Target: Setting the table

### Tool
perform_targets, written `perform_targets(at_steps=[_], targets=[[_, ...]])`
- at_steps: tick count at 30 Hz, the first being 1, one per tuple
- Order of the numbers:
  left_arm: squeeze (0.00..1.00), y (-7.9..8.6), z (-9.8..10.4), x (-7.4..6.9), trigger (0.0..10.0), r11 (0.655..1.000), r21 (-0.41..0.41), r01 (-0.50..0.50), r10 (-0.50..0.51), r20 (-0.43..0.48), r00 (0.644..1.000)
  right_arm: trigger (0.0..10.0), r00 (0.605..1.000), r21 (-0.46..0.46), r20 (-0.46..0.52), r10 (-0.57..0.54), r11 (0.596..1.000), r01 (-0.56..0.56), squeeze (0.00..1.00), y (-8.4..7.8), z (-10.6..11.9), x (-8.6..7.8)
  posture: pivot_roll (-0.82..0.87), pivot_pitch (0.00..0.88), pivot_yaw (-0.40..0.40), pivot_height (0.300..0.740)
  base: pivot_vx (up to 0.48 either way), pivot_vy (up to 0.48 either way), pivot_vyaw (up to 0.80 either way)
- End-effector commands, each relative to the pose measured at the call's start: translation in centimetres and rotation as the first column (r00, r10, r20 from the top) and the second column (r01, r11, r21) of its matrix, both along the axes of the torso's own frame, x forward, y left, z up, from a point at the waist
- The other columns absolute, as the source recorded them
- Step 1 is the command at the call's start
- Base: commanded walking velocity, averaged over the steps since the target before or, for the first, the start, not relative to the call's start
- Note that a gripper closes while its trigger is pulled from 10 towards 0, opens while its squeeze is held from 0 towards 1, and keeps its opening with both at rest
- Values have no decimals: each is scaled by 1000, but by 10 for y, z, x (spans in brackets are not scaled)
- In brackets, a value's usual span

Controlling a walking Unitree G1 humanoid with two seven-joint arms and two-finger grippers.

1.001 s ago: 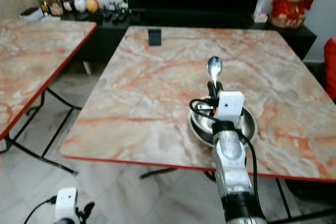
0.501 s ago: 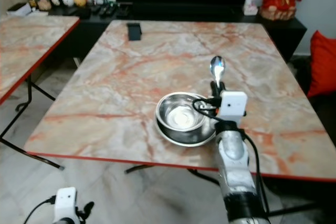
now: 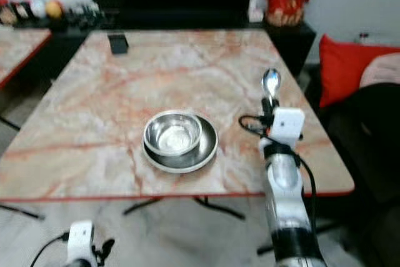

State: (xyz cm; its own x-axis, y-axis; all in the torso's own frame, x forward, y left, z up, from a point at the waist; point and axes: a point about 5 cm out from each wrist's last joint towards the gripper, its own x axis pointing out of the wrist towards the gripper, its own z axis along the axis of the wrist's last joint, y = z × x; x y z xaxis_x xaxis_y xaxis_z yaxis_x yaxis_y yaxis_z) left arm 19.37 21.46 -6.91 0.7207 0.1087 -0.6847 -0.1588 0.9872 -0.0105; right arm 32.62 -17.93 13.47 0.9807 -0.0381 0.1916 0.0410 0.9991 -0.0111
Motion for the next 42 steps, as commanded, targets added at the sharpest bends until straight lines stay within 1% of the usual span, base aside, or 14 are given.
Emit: perform_targets(at_steps=[1,6,8,9,13,15,17,18,19,24,29,33,34,42], targets=[[0,4,-2,-5,10000,1000,0,-12,12,-21,1000,10000,999,21,-34,33,999,-32,0,6,0,4,-75,0,8,719,0,0,0],[0,3,-3,-6,10000,1000,-4,-9,9,-26,1000,10000,991,16,-122,51,999,-50,0,9,-7,11,-80,0,13,719,0,0,0],[0,2,-3,-6,10000,1000,-6,-9,8,-26,1000,10000,986,-2,-161,38,999,-39,0,7,-9,15,-80,0,13,719,0,0,0],[0,2,-3,-6,10000,1000,-7,-8,8,-27,1000,10000,982,-32,-190,16,999,-23,0,5,-12,18,-81,0,12,719,0,0,0],[0,2,-3,-6,10000,1000,-9,-9,9,-28,1000,10000,975,-5,-222,-11,1000,11,0,0,-12,25,-78,0,12,719,0,0,0],[0,2,-3,-6,10000,1000,-8,-10,10,-27,1000,10000,970,24,-242,8,1000,-2,0,2,-8,31,-75,0,13,719,0,0,0],[0,3,-3,-6,10000,1000,-8,-11,10,-27,1000,10000,964,25,-264,13,1000,-7,0,3,-10,33,-75,0,13,719,0,0,0],[0,3,-3,-6,10000,1000,-6,-12,12,-27,1000,10000,945,30,-326,20,999,-11,0,5,-16,36,-75,0,13,719,0,0,0],[0,4,-3,-6,10000,1000,-6,-13,13,-26,1000,10000,939,45,-343,25,999,-10,0,6,-18,37,-73,0,11,719,0,0,0],[0,4,-3,-7,10000,1000,-7,-17,17,-27,999,10000,928,92,-371,49,996,-16,0,13,-19,42,-67,0,10,719,0,0,0],[0,3,-4,-7,10000,1000,-9,-18,18,-30,999,10000,920,91,-386,63,995,-30,0,17,-22,42,-66,0,9,719,0,0,0],[0,3,-4,-8,10000,1000,-9,-18,18,-34,999,10000,902,71,-427,71,996,-45,0,19,-33,39,-64,0,8,719,0,0,0],[0,4,-4,-9,10000,1000,-9,-17,17,-36,999,10000,891,71,-450,65,997,-37,0,18,-41,36,-61,0,9,719,0,0,0],[0,5,-4,-8,10000,1000,-8,-15,15,-36,999,10000,868,73,-493,51,997,-17,0,18,-56,29,-59,0,11,719,0,0,0]])
